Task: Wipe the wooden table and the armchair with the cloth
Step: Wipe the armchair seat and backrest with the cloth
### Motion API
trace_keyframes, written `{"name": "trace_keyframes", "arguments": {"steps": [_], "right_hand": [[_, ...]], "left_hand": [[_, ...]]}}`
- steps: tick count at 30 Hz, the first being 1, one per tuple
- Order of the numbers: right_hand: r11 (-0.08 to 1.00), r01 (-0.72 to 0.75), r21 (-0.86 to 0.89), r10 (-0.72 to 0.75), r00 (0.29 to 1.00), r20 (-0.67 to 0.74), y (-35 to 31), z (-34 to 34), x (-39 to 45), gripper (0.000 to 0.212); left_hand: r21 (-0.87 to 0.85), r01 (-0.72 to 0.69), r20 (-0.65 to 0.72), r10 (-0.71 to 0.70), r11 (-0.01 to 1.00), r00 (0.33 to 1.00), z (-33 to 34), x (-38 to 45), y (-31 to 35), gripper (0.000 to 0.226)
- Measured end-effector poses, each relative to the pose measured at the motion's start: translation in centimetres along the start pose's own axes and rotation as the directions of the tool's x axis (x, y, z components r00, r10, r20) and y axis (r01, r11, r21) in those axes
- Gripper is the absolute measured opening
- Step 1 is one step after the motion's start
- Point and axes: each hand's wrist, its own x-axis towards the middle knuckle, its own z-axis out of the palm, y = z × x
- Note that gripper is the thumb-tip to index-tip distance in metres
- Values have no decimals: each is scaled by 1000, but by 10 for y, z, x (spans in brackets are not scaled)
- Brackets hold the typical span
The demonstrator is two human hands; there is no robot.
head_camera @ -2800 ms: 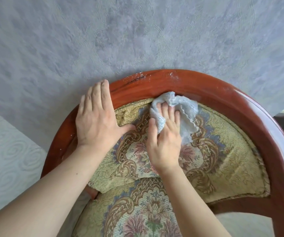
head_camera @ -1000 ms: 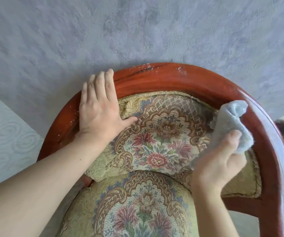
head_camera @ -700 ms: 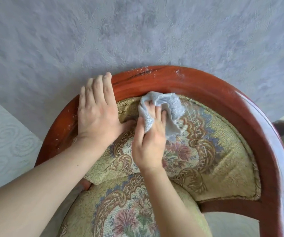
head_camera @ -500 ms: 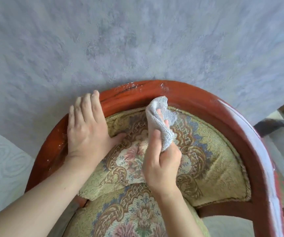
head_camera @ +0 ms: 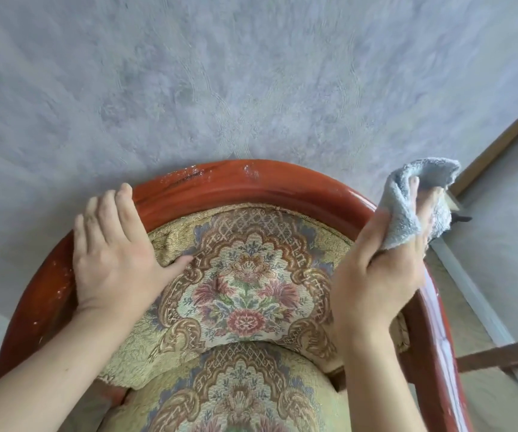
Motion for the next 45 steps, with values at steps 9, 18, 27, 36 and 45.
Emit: {"name": "trace_keyframes", "arguments": {"steps": [9, 18, 27, 36, 45], "right_hand": [[964, -24, -266, 77, 978, 192, 10, 50, -6, 57], [970, 243, -21, -218, 900, 377, -29, 82, -33, 56], [881, 436, 180, -465, 735, 494, -69, 103, -58, 54], [673, 720, 169, -677, 508, 533, -67, 104, -52, 54], [643, 766, -14, -650, 555, 520, -14, 73, 1, 52]], "left_hand": [[-6, -33, -15, 33, 999, 999, 6, 0, -2, 137], [-2, -21, -44, 21, 1000, 999, 6, 0, 0, 139], [-8, -2, -146, 1, 1000, 989, 12, -2, 4, 109], [-6, -11, -169, 10, 1000, 986, 11, -1, 2, 94], [54, -53, -28, 54, 997, 998, -2, -1, -3, 133]]}}
